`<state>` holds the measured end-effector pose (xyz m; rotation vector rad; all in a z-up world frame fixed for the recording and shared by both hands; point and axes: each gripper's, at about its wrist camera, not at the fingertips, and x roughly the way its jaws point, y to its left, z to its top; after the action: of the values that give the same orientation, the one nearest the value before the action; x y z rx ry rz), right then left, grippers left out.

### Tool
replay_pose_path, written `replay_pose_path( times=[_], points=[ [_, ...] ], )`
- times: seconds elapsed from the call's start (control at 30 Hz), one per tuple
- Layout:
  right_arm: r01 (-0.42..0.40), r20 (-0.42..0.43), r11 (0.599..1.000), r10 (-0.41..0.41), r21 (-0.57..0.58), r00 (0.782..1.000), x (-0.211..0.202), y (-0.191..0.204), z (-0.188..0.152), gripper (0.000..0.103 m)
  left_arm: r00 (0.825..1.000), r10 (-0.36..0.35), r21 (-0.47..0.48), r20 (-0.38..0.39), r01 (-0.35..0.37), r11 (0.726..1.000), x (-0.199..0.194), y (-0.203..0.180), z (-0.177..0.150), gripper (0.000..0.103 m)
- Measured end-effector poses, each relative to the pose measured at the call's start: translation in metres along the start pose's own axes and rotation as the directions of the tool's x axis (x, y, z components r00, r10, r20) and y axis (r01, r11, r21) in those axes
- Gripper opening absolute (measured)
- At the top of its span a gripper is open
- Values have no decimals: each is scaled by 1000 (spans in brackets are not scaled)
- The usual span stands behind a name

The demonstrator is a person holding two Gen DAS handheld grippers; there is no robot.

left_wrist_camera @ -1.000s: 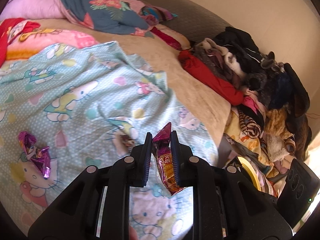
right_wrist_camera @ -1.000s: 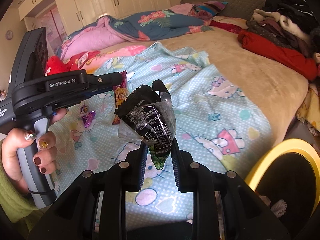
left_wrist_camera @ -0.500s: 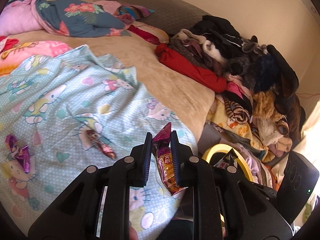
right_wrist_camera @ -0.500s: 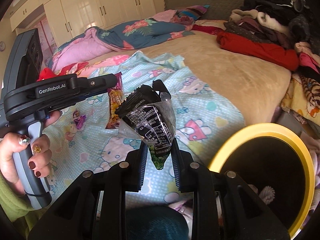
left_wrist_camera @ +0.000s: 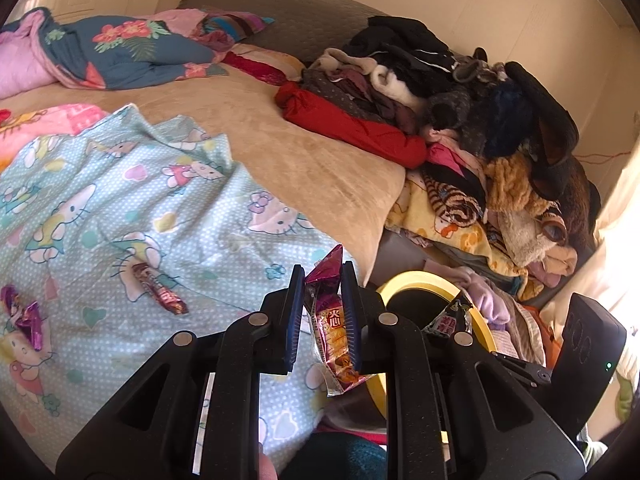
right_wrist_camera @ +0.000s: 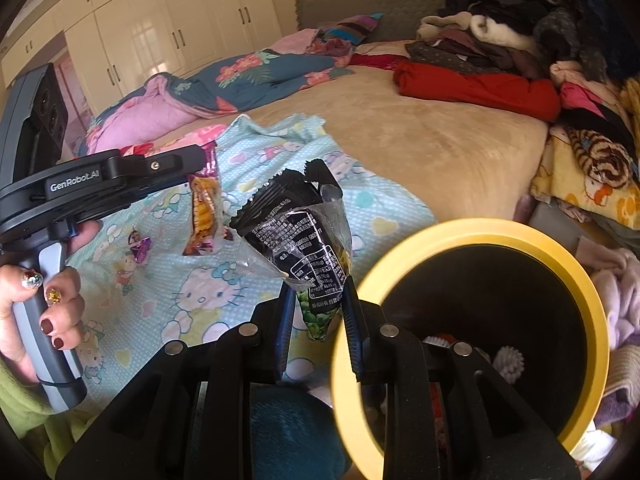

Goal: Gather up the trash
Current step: 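Carry the orange-pink wrapper and black-green bag over the bin with both tools, then open both tools to drop the two wrappers into the bin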

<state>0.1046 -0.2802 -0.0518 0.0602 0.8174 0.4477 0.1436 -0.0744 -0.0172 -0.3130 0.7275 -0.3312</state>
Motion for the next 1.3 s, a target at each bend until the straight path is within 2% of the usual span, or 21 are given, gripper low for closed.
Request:
replay_pose_path(
  times=[0.77, 1.3],
  points=[
    [116, 51, 973, -128, 199, 990, -42, -87, -26, 23, 994, -82, 141, -66, 91, 986, 21, -73, -20, 13],
    [165, 22, 931, -182, 325, 983, -45, -128, -38, 23, 981, -130, 233, -141, 161, 959, 40, -115, -39, 13]
  ],
)
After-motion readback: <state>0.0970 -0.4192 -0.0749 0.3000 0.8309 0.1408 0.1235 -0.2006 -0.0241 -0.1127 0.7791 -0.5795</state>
